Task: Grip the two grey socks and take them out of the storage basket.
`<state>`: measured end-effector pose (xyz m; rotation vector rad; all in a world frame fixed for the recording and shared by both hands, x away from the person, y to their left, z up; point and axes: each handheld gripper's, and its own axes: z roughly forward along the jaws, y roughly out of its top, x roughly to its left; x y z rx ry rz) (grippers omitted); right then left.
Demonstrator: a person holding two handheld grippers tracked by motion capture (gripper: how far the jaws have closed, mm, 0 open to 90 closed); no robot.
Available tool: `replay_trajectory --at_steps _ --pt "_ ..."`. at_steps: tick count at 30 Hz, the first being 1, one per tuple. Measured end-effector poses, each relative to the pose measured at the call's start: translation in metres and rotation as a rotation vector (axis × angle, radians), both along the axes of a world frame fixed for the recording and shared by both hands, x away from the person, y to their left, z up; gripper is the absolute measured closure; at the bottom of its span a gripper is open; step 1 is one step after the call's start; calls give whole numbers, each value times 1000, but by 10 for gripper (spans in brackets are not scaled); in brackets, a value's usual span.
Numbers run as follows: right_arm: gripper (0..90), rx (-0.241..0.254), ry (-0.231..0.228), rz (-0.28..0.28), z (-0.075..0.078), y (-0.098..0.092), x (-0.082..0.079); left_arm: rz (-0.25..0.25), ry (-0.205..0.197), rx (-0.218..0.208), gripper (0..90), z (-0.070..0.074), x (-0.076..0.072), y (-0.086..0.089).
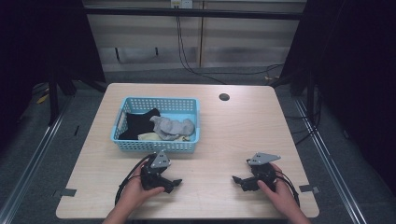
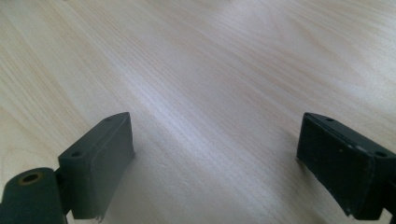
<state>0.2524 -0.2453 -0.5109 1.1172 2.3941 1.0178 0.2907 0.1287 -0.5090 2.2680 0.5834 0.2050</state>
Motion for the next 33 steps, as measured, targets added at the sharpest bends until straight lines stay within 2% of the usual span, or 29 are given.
replay_trajectory --at_steps 8,11,12,13,14,15,16,18,19,21,23,24,25,26,27,28,29,31,33 --pt "103 0 2 -1 0 0 0 10 2 4 111 1 -2 2" --pt "103 0 -1 0 0 0 0 14 15 13 153 3 -2 3" --pt "102 -1 -2 2 0 0 0 27 59 38 162 8 -1 5" --pt "102 -1 -1 2 0 0 0 37 91 31 164 10 -1 6" --pt "102 -1 -1 2 0 0 0 37 91 31 165 10 -1 6" --pt "102 0 -1 2 0 0 0 41 120 65 167 14 -2 9" --pt "102 -1 -1 2 0 0 0 40 129 89 173 16 -2 10" --pt "102 0 0 0 0 0 0 32 157 112 180 21 -2 14" --pt "102 0 0 0 0 0 0 32 157 112 181 21 -2 14" --pt "102 0 0 0 0 0 0 42 182 151 185 30 -2 18" --pt "102 0 0 0 0 0 0 49 189 154 188 32 -1 19" --pt "103 1 0 1 0 0 0 51 215 175 188 38 -1 20" --pt "103 1 0 1 0 0 0 51 215 175 189 38 -1 20" --pt "102 0 0 0 0 0 0 45 232 201 191 44 -1 21" --pt "102 0 0 0 0 0 0 45 232 201 191 44 -1 21" --pt "102 0 0 1 0 0 0 46 244 225 196 51 -1 23" --pt "102 0 0 1 0 0 0 46 244 225 202 51 -1 23" --pt "102 0 0 1 0 0 0 56 280 221 202 63 3 28" --pt "102 0 0 0 0 0 0 62 288 221 202 66 5 30"
